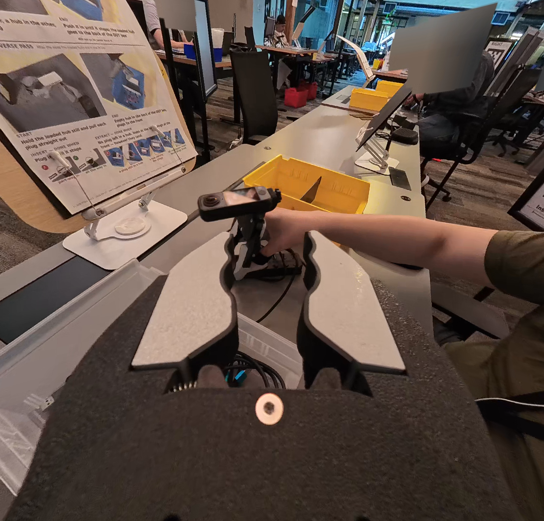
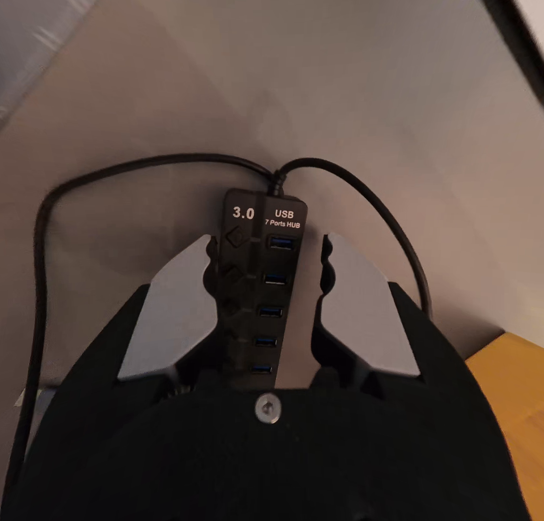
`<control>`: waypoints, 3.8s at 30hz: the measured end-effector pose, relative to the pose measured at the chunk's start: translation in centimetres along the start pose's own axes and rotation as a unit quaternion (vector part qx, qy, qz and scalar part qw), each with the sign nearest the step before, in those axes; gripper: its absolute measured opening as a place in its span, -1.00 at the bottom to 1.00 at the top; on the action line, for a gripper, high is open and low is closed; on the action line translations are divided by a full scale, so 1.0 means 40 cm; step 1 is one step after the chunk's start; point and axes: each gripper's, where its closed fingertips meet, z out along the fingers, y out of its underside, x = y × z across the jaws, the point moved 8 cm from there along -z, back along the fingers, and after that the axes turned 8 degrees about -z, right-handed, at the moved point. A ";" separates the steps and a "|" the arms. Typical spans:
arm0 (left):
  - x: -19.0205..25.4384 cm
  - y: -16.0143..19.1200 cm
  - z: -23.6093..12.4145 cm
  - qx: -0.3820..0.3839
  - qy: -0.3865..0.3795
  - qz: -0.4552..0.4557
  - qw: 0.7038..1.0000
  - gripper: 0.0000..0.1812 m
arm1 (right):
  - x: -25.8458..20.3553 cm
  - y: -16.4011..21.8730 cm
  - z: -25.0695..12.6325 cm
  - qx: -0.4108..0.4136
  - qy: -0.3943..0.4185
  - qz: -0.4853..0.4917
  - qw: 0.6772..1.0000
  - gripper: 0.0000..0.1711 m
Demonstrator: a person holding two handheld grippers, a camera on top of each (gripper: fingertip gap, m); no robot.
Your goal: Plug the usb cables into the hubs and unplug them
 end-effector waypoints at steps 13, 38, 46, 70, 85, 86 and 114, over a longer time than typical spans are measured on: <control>0.019 0.078 0.163 -0.081 -0.017 0.021 0.996 -0.53 | 0.035 -0.001 -0.164 0.160 0.007 0.041 0.986 -0.36; 0.064 0.100 0.497 0.020 -0.161 0.109 0.981 -0.18 | -0.040 0.034 -0.668 0.429 -0.010 0.057 0.901 -0.36; 0.051 0.063 0.559 0.013 -0.209 0.161 0.964 -0.44 | -0.039 0.073 -0.709 0.464 0.009 0.078 0.882 -0.36; -0.009 0.031 0.463 0.038 -0.124 0.062 0.990 -0.71 | -0.197 0.401 -0.650 0.479 0.039 -0.084 0.873 -0.35; -0.008 0.020 0.442 0.035 -0.098 0.057 0.993 -0.71 | -0.390 0.425 -0.242 0.380 -0.132 -0.247 0.882 -0.62; -0.010 0.022 0.442 0.032 -0.100 0.060 0.993 -0.71 | -0.396 0.397 -0.230 0.367 -0.149 -0.271 0.877 -0.63; -0.053 0.021 0.434 0.038 -0.119 0.071 0.990 -0.71 | -0.349 0.268 -0.155 0.284 0.043 -0.440 0.851 -0.90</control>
